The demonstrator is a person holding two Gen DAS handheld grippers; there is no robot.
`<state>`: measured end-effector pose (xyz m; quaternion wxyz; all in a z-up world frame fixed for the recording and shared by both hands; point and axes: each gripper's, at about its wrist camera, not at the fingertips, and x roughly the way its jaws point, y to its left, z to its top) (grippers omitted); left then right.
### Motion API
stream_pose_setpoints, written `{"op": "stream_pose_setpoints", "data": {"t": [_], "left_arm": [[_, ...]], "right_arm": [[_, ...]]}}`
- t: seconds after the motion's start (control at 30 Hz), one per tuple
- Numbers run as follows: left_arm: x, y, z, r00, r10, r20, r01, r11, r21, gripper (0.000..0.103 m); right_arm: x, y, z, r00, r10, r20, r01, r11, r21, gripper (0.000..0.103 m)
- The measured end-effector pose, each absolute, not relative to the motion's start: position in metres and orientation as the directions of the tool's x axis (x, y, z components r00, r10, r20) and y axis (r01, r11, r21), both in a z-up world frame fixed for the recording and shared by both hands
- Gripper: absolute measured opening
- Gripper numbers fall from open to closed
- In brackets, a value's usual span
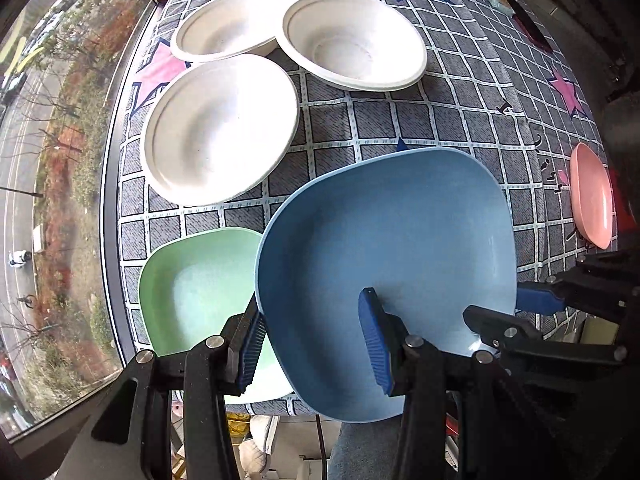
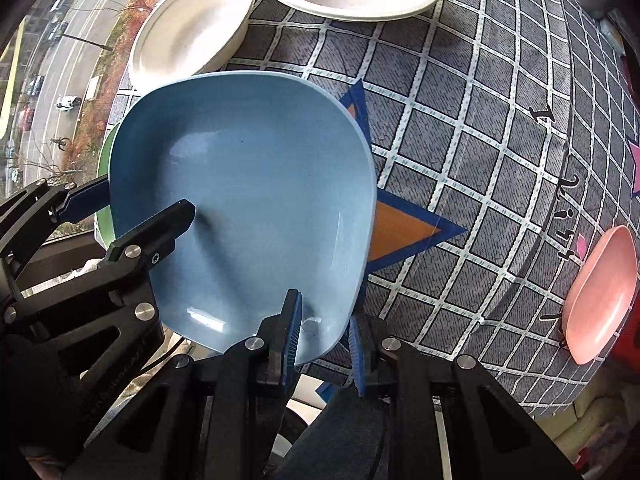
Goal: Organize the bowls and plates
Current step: 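Lift the light blue plate with both grippers and lower it onto the green plate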
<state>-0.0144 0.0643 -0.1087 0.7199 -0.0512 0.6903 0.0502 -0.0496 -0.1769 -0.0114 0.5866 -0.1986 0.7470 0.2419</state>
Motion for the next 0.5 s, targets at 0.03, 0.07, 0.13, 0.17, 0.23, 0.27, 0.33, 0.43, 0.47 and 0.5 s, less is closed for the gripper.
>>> {"op": "stream_pose_setpoints", "data": {"t": [0.03, 0.07, 0.13, 0.17, 0.23, 0.27, 0.33, 0.43, 0.47, 0.5], "left_arm": [[-0.016, 0.069, -0.108, 0.044, 0.004, -0.999, -0.154, 0.988, -0.003, 0.049], [-0.016, 0.073, -0.108, 0.046, 0.008, -0.999, -0.165, 0.986, 0.000, 0.049], [-0.021, 0.081, -0.110, 0.052, 0.015, -0.999, -0.185, 0.983, 0.005, 0.049], [-0.023, 0.087, -0.110, 0.053, 0.018, -0.998, -0.195, 0.981, 0.007, 0.049], [-0.021, 0.089, -0.109, 0.051, 0.022, -0.998, -0.215, 0.977, 0.010, 0.049], [-0.022, 0.093, -0.109, 0.050, 0.024, -0.998, -0.223, 0.975, 0.012, 0.049], [-0.021, 0.098, -0.111, 0.045, 0.028, -0.999, -0.236, 0.972, 0.016, 0.049], [-0.029, 0.096, -0.105, 0.043, 0.034, -0.999, -0.253, 0.967, 0.022, 0.049], [-0.031, 0.098, -0.105, 0.042, 0.036, -0.998, -0.258, 0.966, 0.024, 0.049], [-0.033, 0.100, -0.106, 0.043, 0.037, -0.998, -0.264, 0.964, 0.025, 0.049]], "right_arm": [[-0.051, -0.174, -0.014, -0.231, -0.017, -0.973, -0.593, 0.795, 0.127, 0.024], [-0.049, -0.169, -0.016, -0.230, -0.021, -0.973, -0.606, 0.785, 0.126, 0.024], [-0.056, -0.152, -0.010, -0.229, -0.027, -0.973, -0.628, 0.768, 0.127, 0.024], [-0.058, -0.147, -0.014, -0.228, -0.029, -0.973, -0.639, 0.759, 0.127, 0.024], [-0.064, -0.137, -0.019, -0.227, -0.033, -0.973, -0.656, 0.744, 0.128, 0.024], [-0.063, -0.133, -0.021, -0.227, -0.034, -0.973, -0.662, 0.738, 0.129, 0.024], [-0.066, -0.128, -0.025, -0.227, -0.035, -0.973, -0.675, 0.726, 0.132, 0.024], [-0.075, -0.113, -0.027, -0.230, -0.038, -0.972, -0.690, 0.711, 0.136, 0.024], [-0.077, -0.107, -0.028, -0.232, -0.041, -0.972, -0.696, 0.705, 0.136, 0.024], [-0.084, -0.106, -0.024, -0.233, -0.043, -0.972, -0.703, 0.697, 0.138, 0.024]]}}
